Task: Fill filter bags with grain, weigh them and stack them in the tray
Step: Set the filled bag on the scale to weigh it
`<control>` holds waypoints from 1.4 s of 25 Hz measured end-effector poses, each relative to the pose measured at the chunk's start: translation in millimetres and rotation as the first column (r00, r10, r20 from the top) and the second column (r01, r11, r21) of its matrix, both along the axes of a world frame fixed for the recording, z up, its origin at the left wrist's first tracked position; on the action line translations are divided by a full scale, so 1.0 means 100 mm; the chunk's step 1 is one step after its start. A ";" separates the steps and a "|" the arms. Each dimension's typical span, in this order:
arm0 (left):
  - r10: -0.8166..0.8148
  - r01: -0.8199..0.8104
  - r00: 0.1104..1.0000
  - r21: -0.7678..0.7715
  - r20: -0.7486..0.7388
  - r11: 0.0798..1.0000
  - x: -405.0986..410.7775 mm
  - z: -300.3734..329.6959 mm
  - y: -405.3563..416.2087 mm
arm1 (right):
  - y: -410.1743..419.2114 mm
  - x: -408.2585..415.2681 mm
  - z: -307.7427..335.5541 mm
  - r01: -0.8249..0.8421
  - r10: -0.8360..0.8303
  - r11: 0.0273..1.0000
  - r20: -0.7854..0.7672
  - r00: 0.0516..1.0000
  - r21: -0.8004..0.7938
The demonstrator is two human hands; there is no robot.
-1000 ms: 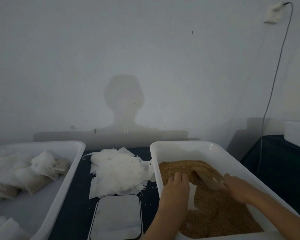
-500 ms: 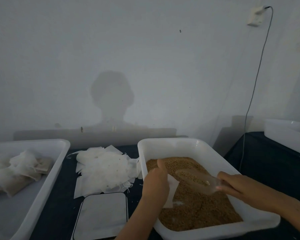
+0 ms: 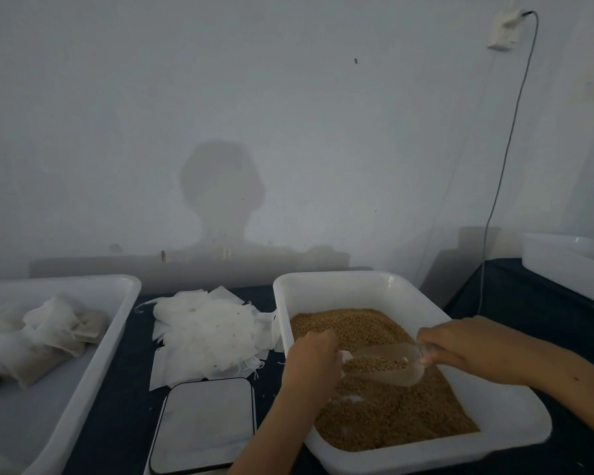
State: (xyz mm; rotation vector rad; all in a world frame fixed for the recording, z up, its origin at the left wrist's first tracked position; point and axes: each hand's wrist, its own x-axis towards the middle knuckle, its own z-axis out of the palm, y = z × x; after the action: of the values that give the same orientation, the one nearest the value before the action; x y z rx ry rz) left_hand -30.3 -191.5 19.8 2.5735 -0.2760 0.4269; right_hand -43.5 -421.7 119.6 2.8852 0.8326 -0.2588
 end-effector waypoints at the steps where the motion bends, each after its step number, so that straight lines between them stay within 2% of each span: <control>1: -0.022 0.022 1.000 0.006 0.010 1.000 -0.01 0.00 0.00 | 0.03 0.02 0.04 -0.004 0.004 1.000 -0.001 1.000 -0.025; 5: -0.056 0.055 0.998 0.032 0.029 0.998 -0.02 -0.01 0.00 | 0.12 0.07 0.15 -0.003 0.004 0.996 0.005 1.000 -0.092; 14: -0.058 0.060 0.995 -0.022 0.085 0.998 0.00 -0.05 0.00 | 0.16 0.08 0.29 -0.005 0.006 0.990 0.007 1.000 -0.138; 25: -0.025 0.026 0.999 -0.012 0.045 1.000 0.02 -0.07 0.02 | 0.15 0.09 0.33 -0.010 0.016 0.987 0.041 0.999 -0.159; 31: 0.008 -0.008 1.000 0.027 0.006 1.000 0.06 -0.07 0.03 | 0.11 0.07 0.30 0.006 -0.003 0.994 0.030 1.000 -0.113; 35: 0.010 -0.010 1.000 -0.004 -0.009 1.000 0.10 -0.04 0.03 | -0.11 0.09 0.19 0.074 -0.071 0.997 -0.106 0.992 0.026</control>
State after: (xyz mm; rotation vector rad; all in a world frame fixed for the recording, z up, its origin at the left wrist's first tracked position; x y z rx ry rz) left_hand -19.9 -188.2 15.5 2.5730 -0.2593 0.4184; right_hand -34.5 -433.0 138.6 2.9553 0.7544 -0.4124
